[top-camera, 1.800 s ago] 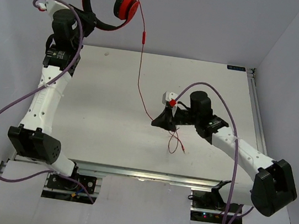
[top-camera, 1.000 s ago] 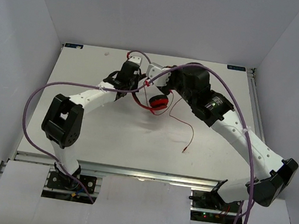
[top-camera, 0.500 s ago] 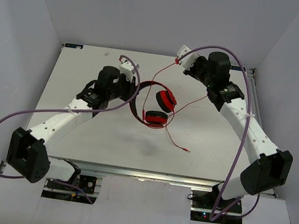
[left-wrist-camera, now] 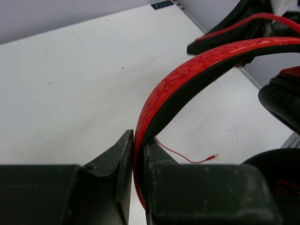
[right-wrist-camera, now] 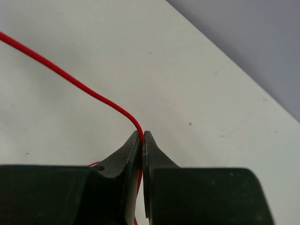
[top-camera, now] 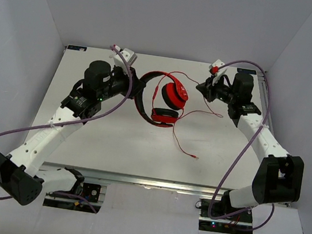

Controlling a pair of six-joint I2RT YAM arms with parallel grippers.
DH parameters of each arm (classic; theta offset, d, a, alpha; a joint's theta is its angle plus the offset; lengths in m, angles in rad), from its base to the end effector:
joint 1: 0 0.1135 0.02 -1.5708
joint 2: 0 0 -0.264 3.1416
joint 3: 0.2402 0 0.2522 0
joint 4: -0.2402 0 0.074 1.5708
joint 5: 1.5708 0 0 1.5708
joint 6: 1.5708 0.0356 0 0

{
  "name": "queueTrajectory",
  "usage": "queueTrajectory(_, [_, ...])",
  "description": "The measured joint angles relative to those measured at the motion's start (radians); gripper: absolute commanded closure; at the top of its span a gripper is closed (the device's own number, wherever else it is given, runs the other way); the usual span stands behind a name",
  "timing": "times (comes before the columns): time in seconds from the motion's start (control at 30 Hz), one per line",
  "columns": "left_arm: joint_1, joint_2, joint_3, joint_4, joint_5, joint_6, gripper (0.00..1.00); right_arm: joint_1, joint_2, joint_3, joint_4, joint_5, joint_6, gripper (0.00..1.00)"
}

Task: Wrap the headphones

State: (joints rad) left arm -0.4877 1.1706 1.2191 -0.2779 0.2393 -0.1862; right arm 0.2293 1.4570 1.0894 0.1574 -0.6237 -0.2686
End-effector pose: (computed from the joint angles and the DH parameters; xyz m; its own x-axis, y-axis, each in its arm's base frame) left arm 0.2298 -0.1315 0.4038 -0.3194 -0.0341 -0.9470 0.6106 0.7568 -0.2332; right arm 0.3272 0.0977 0.3223 0.0007 -0.2210 -0.9753 -0.7681 0.6244 -0.1420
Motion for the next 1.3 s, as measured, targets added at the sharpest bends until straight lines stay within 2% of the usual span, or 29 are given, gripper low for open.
queueTrajectory(0.2, [0.0,0.042,0.146,-0.011,0.006,-0.053,1.0,0.013,0.003,-0.153,0.299,-0.23,0.235,0.92])
queueTrajectory(0.3, [0.0,0.093,0.237,-0.005,0.026,-0.091,1.0,0.024,0.025,-0.174,0.428,-0.311,0.355,0.91])
queueTrajectory(0.5, [0.0,0.176,0.359,0.016,0.058,-0.177,1.0,0.049,0.077,-0.17,0.654,-0.39,0.533,0.86])
queueTrajectory(0.67, [0.0,0.201,0.405,0.017,0.045,-0.223,1.0,0.065,0.135,-0.169,0.823,-0.423,0.677,0.91])
queueTrajectory(0.97, [0.0,0.237,0.523,0.023,0.011,-0.262,1.0,0.079,0.17,-0.174,0.863,-0.426,0.706,0.9])
queueTrajectory(1.2, [0.0,0.246,0.537,0.034,0.005,-0.287,1.0,0.08,0.17,-0.182,0.863,-0.428,0.707,0.87])
queueTrajectory(1.27, [0.0,0.247,0.529,0.042,0.003,-0.3,1.0,0.081,0.17,-0.182,0.867,-0.43,0.711,0.83])
queueTrajectory(1.3, [0.0,0.247,0.526,0.046,0.002,-0.307,1.0,0.082,0.17,-0.182,0.871,-0.431,0.715,0.78])
